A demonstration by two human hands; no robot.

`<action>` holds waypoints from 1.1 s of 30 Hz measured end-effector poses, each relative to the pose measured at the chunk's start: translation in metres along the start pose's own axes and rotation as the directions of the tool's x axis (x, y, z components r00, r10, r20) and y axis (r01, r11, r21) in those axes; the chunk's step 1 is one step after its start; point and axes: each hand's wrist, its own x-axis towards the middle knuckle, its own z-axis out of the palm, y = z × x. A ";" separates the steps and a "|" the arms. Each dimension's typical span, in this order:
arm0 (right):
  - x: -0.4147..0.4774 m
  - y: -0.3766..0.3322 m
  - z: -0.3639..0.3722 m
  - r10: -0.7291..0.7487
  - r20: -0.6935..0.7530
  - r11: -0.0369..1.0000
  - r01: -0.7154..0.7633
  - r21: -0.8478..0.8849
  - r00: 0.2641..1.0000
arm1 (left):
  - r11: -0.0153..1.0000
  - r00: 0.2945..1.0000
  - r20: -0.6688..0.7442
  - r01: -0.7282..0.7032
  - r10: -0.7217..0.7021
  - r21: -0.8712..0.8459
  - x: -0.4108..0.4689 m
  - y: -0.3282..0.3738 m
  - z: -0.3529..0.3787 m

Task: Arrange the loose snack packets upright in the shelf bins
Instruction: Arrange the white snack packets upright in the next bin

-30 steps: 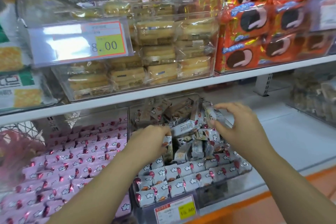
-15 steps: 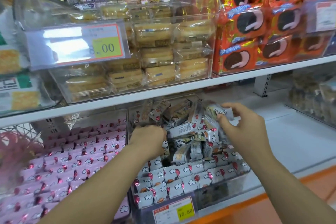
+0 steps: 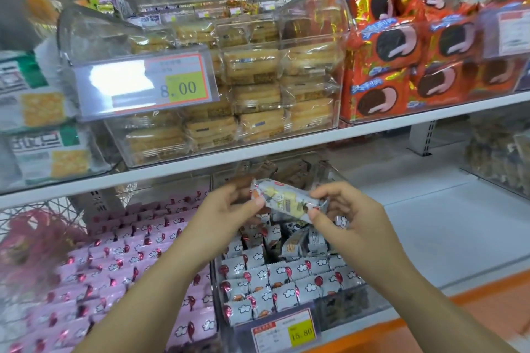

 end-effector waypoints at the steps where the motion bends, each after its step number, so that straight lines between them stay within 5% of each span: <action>1: 0.000 0.001 0.002 0.025 0.028 1.000 -0.025 0.006 0.999 | 1.000 0.999 -0.037 -0.004 0.003 -0.010 -0.002 0.000 -0.002; 5: 0.006 0.007 -0.002 0.093 0.025 0.995 -0.094 0.025 0.995 | 0.999 0.990 -0.134 -0.027 0.032 0.036 -0.009 0.005 -0.018; 9: 0.008 0.014 -0.002 0.131 0.173 0.975 -0.095 -0.200 0.976 | 0.987 1.000 -0.008 -0.008 0.009 0.159 -0.009 0.000 -0.022; 13: 0.007 0.019 0.009 0.210 0.443 0.908 -0.005 -0.419 0.872 | 0.939 0.997 0.074 -0.034 0.009 0.343 -0.002 -0.013 -0.009; 17: 0.009 0.017 0.012 0.230 0.554 0.861 0.099 -0.499 0.800 | 0.827 0.993 0.103 -0.098 0.049 0.553 0.008 -0.014 -0.001; 20: 0.010 0.018 0.015 0.259 0.628 0.821 0.175 -0.543 0.734 | 0.822 0.990 0.136 -0.111 0.041 0.559 0.015 -0.014 -0.003; 26: 0.014 0.017 0.019 0.423 0.625 0.800 0.053 -0.597 0.656 | 0.859 0.990 0.140 -0.075 0.004 0.506 0.017 -0.021 -0.012; 29: 0.014 0.015 0.022 0.444 0.653 0.757 0.133 -0.640 0.614 | 0.834 0.986 0.165 -0.114 0.029 0.539 0.017 -0.020 -0.009; 33: 0.014 0.014 0.019 0.410 0.600 0.810 0.029 -0.586 0.687 | 0.733 0.979 0.197 -0.170 0.050 0.658 0.016 -0.020 -0.001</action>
